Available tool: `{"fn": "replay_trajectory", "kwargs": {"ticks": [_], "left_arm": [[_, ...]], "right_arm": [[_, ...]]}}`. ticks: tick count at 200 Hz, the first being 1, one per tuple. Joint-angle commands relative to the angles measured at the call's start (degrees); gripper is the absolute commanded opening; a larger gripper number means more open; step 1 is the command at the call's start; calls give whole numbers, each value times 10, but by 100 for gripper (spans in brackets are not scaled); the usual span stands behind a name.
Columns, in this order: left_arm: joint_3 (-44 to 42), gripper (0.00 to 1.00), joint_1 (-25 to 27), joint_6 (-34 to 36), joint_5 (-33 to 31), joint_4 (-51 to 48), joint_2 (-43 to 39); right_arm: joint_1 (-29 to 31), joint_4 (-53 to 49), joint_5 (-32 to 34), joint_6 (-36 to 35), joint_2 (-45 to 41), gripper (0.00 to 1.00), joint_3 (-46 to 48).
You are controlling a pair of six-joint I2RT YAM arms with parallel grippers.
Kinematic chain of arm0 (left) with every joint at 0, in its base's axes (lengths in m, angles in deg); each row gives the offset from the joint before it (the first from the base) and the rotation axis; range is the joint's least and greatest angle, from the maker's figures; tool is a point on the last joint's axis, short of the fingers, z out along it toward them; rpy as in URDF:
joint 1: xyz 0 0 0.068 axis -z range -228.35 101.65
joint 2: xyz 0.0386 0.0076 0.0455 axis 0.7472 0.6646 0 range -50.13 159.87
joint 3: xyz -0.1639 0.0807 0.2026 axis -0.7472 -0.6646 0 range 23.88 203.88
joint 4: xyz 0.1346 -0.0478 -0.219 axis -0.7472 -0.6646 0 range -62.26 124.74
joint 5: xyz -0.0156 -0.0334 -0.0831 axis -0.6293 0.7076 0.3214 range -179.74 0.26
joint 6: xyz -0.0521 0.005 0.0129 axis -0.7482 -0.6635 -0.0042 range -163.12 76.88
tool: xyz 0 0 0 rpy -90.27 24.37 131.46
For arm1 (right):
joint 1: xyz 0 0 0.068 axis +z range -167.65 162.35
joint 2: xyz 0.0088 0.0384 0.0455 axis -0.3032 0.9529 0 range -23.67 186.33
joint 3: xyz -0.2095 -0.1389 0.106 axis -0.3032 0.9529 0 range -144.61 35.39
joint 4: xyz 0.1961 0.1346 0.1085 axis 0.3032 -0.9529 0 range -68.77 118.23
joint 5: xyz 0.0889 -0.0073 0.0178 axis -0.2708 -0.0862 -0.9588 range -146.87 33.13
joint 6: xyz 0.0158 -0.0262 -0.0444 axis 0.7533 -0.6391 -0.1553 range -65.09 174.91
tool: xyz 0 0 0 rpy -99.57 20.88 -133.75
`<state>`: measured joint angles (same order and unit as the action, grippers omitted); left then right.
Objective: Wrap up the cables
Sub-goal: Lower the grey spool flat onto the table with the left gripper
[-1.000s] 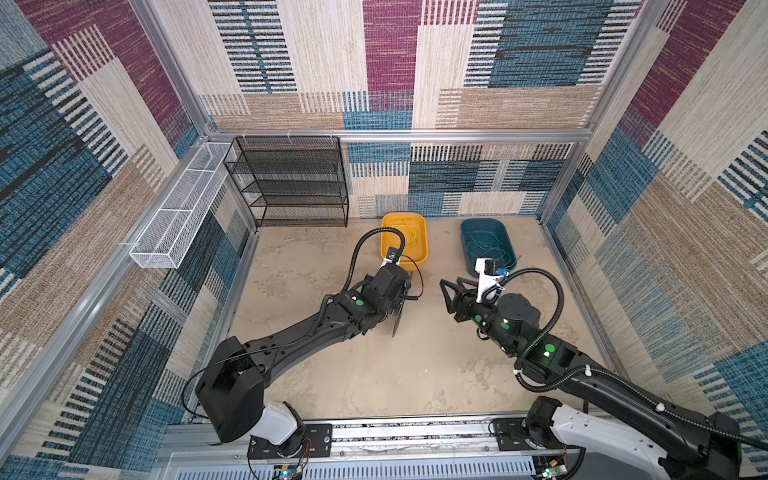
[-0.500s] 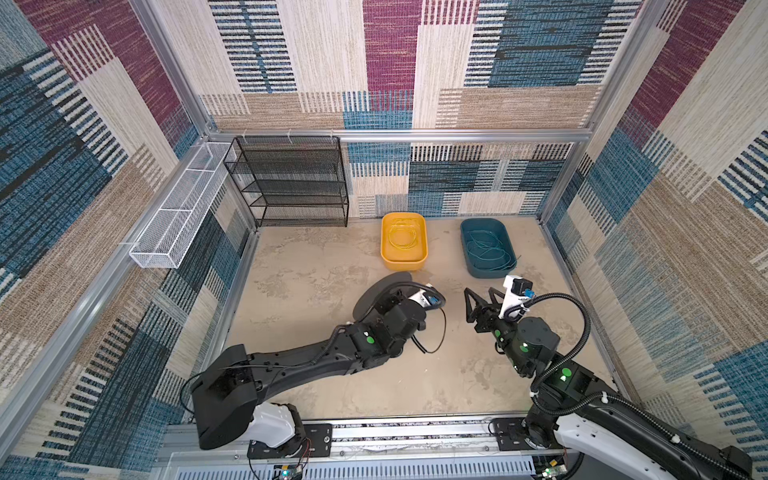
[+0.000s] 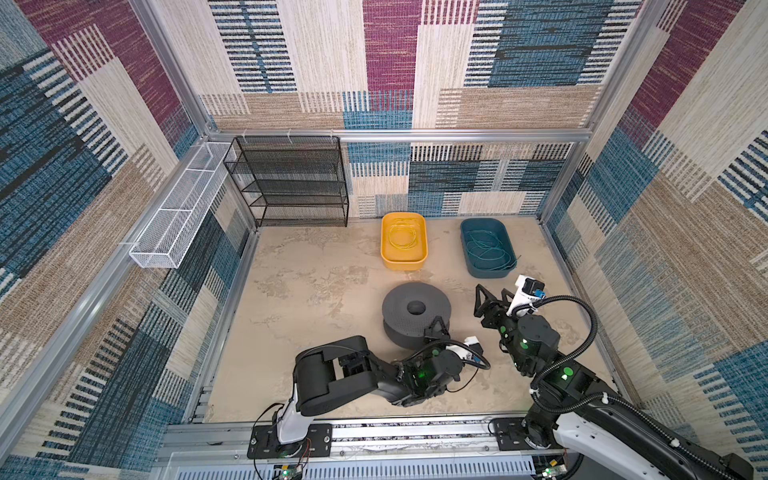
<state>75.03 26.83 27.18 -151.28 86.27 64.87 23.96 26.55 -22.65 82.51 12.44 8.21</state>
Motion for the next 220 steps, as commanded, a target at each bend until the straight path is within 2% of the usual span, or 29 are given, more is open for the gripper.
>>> {"fn": "replay_trajectory", "kwargs": {"ticks": [1,13,23,43,66,73,80,82,84,109,175,199,220], "left_arm": [[6,1,8,-58,-17,-39,3],[19,15,13,-141,-2,-150,-1],[35,29,14,-224,23,-281,-12],[44,45,15,-322,64,-400,-37],[62,54,15,-386,95,-502,-45],[69,69,15,-410,107,-536,-49],[77,88,15,-436,126,-569,-54],[79,96,15,-443,135,-580,-56],[82,99,15,-450,145,-592,-59],[119,99,18,-513,224,-714,-83],[142,99,30,-555,366,-875,-172],[139,99,36,-577,382,-895,-241],[142,99,37,-602,366,-920,-308]], "right_arm": [[-1,-1,-20,4,6,80,-9],[-3,-1,-25,4,10,80,-11],[-4,0,-31,2,14,81,-15],[-7,-1,-43,-1,21,82,-21],[-11,-3,-59,-3,32,83,-28],[-12,-4,-63,-3,36,83,-32],[-13,-3,-71,-6,39,84,-36],[-14,-3,-73,-8,39,84,-38],[-14,-3,-76,-9,40,84,-39],[-19,-20,-97,-26,59,86,-69],[-25,-48,-116,-39,74,91,-102],[-27,-58,-113,-46,80,93,-122],[-28,-66,-119,-61,88,100,-155]]}}
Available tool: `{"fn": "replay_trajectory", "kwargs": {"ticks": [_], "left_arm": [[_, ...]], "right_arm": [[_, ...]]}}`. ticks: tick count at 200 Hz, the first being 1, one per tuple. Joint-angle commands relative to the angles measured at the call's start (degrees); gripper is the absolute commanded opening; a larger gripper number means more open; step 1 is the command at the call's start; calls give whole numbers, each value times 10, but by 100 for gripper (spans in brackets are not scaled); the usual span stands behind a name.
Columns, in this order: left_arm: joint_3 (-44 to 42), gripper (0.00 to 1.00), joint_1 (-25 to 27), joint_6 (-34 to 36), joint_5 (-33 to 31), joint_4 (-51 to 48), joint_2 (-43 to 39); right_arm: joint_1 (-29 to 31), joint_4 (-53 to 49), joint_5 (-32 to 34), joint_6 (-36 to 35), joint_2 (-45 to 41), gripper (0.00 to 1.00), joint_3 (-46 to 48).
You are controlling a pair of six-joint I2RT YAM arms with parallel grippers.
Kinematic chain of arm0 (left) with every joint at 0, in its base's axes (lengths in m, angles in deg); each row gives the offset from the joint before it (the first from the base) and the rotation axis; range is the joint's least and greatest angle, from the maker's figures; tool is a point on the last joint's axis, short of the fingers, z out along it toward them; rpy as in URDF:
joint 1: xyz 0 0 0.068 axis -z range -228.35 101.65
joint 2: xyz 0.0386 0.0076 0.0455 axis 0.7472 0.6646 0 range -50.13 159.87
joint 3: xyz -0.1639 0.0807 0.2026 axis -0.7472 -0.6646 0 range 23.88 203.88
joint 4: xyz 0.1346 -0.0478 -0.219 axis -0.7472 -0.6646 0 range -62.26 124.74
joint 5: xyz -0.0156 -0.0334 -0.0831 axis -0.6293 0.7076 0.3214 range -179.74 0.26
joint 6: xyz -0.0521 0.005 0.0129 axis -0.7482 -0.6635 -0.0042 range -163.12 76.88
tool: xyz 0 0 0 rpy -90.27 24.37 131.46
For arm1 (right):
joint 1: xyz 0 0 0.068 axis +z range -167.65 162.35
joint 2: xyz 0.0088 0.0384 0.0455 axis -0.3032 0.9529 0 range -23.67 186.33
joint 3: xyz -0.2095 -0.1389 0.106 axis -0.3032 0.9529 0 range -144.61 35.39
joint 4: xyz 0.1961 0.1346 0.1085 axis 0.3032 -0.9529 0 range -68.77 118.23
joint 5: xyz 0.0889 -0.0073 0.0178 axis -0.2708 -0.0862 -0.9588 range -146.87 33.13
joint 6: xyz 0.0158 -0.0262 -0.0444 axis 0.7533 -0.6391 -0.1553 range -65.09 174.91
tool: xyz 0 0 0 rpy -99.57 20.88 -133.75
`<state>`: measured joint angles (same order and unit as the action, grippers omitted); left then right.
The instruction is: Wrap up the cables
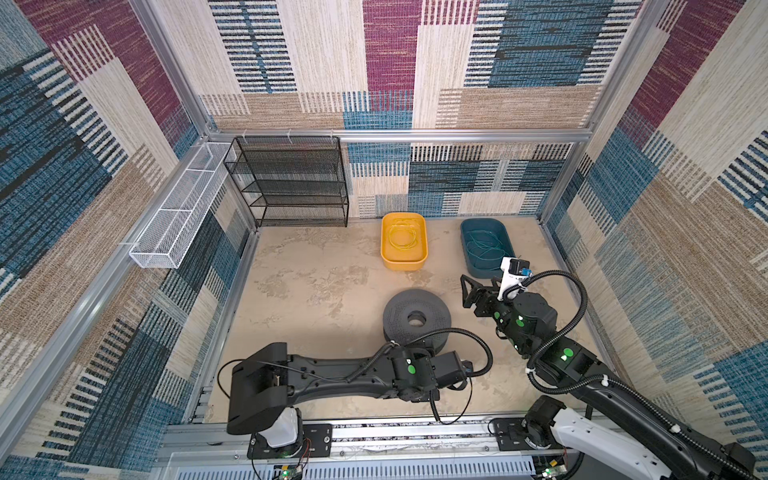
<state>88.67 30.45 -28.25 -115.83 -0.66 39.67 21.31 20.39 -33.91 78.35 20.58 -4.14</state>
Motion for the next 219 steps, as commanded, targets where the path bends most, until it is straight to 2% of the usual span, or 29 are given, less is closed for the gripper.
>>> {"fn": "replay_trajectory", "kwargs": {"ticks": [1,40,63,70,78,90,113,131,150,168,194,219], "left_arm": [[6,99,1,-49,11,-52,-59],[-4,99,1,-110,-82,-83,-193],[-36,99,0,-146,-122,-63,-299],[-60,99,0,-138,-127,-39,-334],[-91,99,-1,-121,-132,-2,-373],[-151,99,-1,-64,-128,69,-435],[-288,99,-6,-5,-208,238,-556],[-378,99,-34,35,-269,353,-653],[-422,99,-111,33,-288,386,-717],[-442,99,-211,-3,-274,409,-719],[-447,99,-352,-50,-213,444,-637],[-449,99,-491,-108,-122,466,-539]], "right_arm": [[-2,-6,-8,-22,7,100,-33],[-2,-55,-14,-47,57,99,-135],[-2,-9,-37,-11,43,99,-122],[-2,23,-19,-15,38,99,-99],[-2,45,-20,-52,30,99,-79],[-2,77,7,-94,22,99,-49],[-2,172,11,-207,-1,99,23],[-6,266,21,-269,-16,99,86],[-31,359,7,-298,-13,99,154],[-86,434,-58,-294,5,99,209],[-143,519,-102,-282,59,99,243],[-177,508,-123,-286,91,99,234]]}}
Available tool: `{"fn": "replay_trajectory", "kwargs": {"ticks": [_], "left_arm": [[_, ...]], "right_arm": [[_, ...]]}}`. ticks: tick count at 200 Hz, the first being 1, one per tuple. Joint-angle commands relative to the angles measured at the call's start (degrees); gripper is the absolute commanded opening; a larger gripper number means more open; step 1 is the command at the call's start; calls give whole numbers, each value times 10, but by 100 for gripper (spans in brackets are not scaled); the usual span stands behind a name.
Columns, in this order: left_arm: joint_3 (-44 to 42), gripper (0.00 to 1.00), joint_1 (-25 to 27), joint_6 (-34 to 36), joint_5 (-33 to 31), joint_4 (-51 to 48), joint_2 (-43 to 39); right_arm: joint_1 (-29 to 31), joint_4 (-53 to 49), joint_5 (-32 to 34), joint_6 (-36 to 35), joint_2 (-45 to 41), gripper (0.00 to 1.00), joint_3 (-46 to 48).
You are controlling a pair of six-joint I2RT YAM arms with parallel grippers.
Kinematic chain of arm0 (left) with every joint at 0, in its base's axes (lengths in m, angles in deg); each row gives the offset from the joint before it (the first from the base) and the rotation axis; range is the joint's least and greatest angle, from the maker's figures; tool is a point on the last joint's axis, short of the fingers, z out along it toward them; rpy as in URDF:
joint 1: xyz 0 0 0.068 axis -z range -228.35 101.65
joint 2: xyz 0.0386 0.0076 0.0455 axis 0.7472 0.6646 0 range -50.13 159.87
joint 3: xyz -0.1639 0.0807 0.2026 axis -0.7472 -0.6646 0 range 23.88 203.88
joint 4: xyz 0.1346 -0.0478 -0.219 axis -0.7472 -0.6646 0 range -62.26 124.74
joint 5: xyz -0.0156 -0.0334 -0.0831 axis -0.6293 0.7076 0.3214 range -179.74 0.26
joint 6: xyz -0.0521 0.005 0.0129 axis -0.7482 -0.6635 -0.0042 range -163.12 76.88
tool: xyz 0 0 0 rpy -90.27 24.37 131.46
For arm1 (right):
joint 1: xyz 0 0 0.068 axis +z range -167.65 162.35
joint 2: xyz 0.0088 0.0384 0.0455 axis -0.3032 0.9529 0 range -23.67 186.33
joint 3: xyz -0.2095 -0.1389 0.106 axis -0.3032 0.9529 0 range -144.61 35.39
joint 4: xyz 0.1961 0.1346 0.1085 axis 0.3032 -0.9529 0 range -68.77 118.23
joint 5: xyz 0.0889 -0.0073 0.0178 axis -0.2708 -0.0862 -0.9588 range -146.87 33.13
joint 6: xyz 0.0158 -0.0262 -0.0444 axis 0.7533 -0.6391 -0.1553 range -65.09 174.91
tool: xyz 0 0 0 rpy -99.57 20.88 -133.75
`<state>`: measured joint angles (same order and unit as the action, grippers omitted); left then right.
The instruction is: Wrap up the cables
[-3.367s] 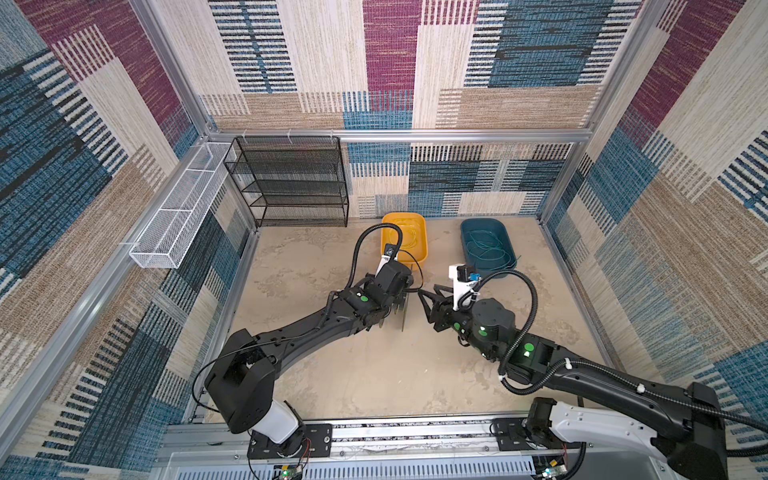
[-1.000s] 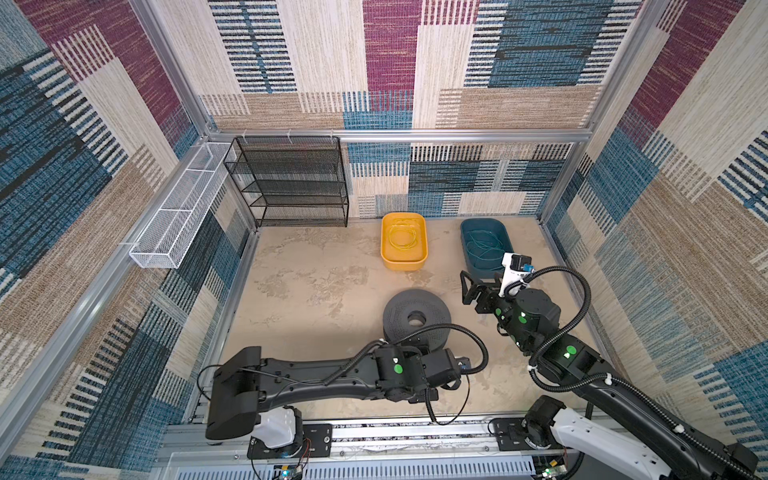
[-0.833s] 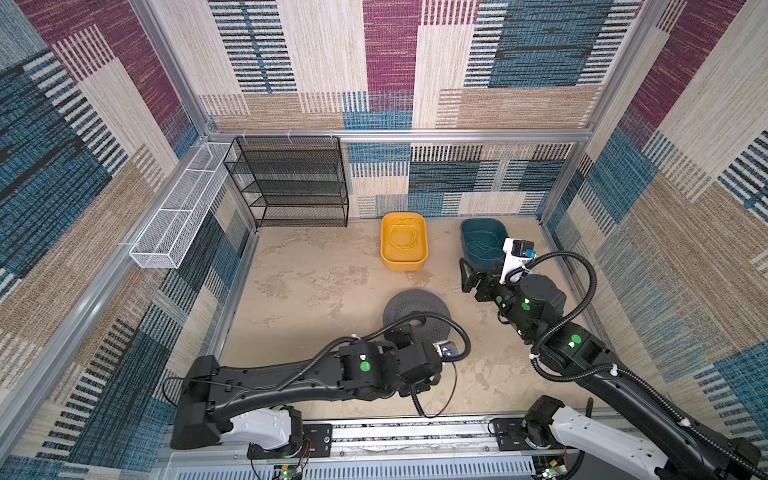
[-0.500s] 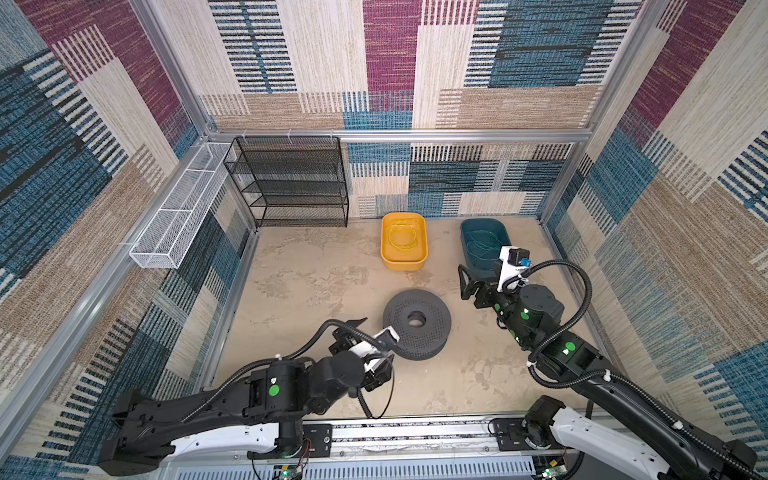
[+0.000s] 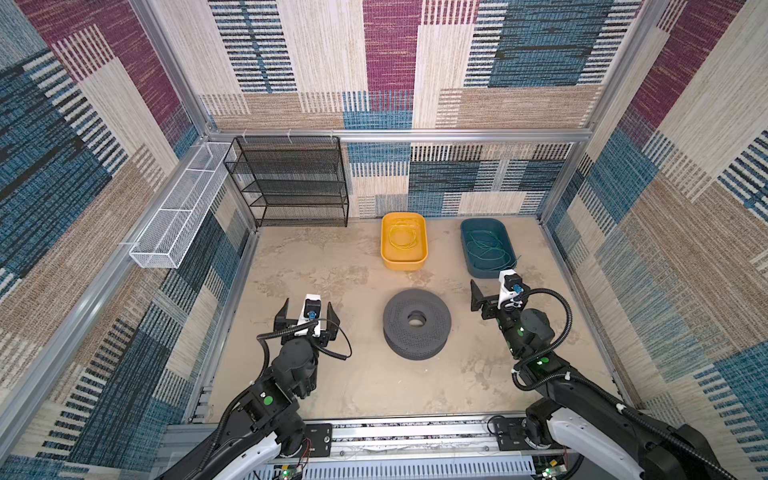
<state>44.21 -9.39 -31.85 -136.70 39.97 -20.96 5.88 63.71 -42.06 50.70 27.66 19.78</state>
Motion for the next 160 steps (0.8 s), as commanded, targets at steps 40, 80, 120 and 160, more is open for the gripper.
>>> {"fn": "replay_trajectory", "kwargs": {"ticks": [40,80,120,160], "left_arm": [[-72,99,-234,-123,114,274,218],[-68,99,-265,-81,91,521,462],[-32,99,-283,-62,167,558,562],[-23,99,-294,-41,264,524,557]], "right_arm": [[-88,143,-83,-14,30,99,45],[-112,201,-130,-133,124,99,72],[-154,451,-124,-58,266,99,121],[-205,583,-128,-4,379,99,131]]}}
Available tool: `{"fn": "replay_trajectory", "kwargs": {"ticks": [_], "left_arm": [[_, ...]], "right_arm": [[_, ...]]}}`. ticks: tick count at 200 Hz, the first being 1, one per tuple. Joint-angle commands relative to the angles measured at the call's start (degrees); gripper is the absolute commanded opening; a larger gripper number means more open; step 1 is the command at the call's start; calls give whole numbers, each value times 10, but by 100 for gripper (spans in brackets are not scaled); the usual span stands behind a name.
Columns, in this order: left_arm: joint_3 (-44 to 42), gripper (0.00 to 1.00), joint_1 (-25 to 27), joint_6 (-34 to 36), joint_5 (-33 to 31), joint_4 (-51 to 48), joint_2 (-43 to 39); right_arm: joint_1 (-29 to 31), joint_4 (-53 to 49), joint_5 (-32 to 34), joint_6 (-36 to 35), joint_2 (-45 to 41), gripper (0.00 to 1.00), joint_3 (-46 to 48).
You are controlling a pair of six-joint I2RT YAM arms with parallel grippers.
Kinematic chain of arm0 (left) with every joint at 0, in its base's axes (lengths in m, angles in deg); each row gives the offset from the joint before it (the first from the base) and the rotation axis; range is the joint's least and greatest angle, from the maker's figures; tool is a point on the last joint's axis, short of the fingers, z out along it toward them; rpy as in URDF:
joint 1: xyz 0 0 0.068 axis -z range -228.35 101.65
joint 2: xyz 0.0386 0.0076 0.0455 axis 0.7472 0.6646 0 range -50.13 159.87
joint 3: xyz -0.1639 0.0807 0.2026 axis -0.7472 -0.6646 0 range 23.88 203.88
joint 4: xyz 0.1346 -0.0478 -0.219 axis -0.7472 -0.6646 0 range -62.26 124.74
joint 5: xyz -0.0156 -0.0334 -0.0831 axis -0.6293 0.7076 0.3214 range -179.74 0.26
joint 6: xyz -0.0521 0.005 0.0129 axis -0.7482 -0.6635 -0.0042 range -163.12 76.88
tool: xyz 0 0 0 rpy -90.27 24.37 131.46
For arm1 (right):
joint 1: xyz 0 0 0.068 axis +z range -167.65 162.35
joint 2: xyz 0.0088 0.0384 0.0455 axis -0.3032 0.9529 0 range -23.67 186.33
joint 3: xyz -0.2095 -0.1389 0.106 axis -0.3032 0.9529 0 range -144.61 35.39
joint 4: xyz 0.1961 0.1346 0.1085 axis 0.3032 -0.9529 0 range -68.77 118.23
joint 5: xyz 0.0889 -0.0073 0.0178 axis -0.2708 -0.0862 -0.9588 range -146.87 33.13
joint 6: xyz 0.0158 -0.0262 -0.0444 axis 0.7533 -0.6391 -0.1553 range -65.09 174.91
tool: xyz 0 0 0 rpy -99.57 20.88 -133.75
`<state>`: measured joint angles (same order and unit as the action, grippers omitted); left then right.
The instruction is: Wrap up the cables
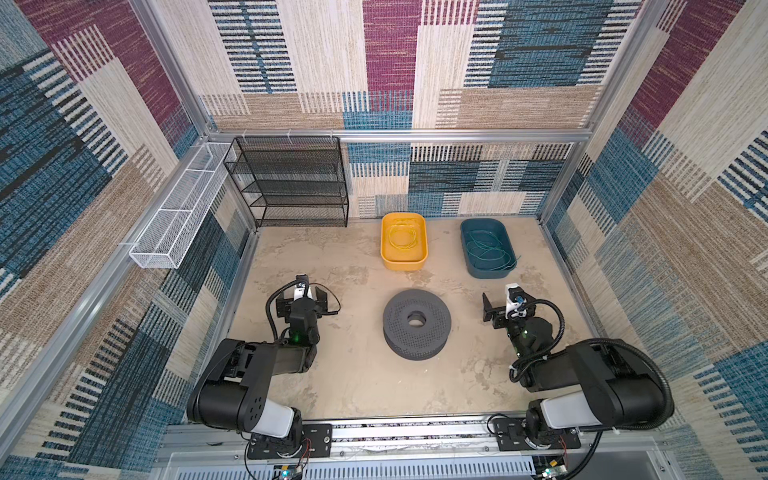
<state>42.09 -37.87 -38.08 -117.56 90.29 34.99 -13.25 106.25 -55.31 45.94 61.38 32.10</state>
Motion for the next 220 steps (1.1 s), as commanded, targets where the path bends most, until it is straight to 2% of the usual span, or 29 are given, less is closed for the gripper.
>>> {"fn": "replay_trajectory", "kwargs": {"ticks": [1,20,33,53,94,220], "left_arm": [[-3,99,-10,22,78,22,-2],[-28,98,-45,-1,163,45,6],[-36,100,-51,20,193,129,47],[-4,100,-55,10,207,11,14],[48,100,-90,-14,253,-62,30],[48,100,-90,-15,252,-63,29]], "right_arm": [[-14,156,5,44,41,99,8],[-16,79,6,48,26,99,-21],[-16,16,2,46,25,99,-53],[-38,-40,-32,62,28,99,-84],[-45,-44,-33,70,31,99,-89],[-45,-44,-33,69,29,99,-87]]}}
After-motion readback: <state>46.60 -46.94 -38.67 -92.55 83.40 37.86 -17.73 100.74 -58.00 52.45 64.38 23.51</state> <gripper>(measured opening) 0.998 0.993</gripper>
